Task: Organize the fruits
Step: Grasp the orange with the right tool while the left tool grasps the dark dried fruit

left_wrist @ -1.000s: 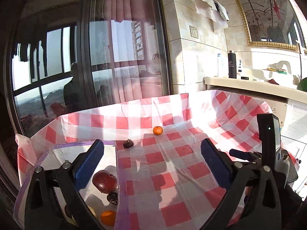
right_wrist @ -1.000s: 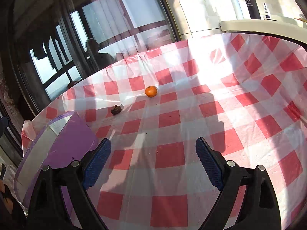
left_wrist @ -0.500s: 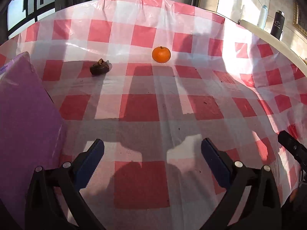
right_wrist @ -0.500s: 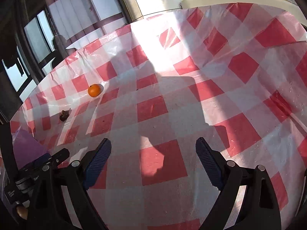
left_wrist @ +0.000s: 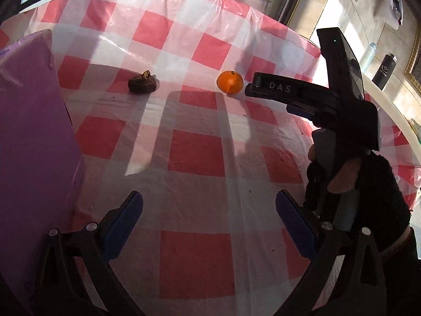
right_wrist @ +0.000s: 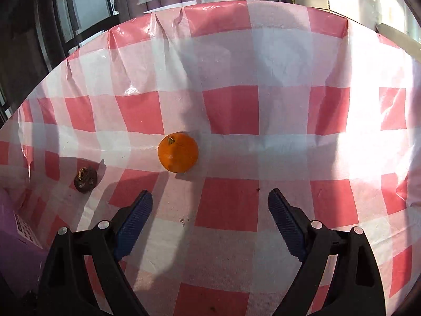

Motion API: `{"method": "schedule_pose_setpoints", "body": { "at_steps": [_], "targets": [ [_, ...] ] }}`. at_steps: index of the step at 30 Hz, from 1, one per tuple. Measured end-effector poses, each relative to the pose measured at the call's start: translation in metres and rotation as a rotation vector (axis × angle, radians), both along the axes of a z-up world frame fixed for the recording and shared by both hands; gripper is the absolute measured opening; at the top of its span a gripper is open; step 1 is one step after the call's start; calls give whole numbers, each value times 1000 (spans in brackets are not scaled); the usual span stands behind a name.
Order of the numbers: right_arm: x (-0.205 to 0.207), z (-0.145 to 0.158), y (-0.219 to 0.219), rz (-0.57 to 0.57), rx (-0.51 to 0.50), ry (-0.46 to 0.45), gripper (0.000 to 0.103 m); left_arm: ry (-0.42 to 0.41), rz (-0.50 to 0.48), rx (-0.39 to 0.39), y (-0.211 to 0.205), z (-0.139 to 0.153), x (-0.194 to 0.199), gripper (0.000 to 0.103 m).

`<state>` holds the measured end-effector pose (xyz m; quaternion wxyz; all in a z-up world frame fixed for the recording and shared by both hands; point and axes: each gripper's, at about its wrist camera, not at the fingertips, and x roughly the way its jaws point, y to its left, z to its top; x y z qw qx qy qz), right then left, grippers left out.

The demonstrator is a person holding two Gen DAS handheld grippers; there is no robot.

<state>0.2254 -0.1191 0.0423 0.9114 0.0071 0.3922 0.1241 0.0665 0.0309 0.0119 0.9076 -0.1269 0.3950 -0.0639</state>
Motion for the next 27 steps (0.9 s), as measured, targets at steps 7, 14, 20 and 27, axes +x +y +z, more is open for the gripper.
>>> {"method": "schedule_pose_setpoints", "body": {
  "at_steps": [7, 14, 20, 27],
  "targets": [
    [58, -21, 48, 53, -137, 88, 71, -4, 17, -30, 3, 0, 1, 101],
    [7, 2, 12, 48, 53, -2, 44, -3, 19, -39, 5, -1, 2, 101],
    [-90, 11, -83, -176, 198, -63, 44, 1, 22, -30, 3, 0, 2, 101],
    [-130, -13, -170, -378, 405, -101, 45, 24, 10, -17, -1, -2, 3, 101]
  ]
}}
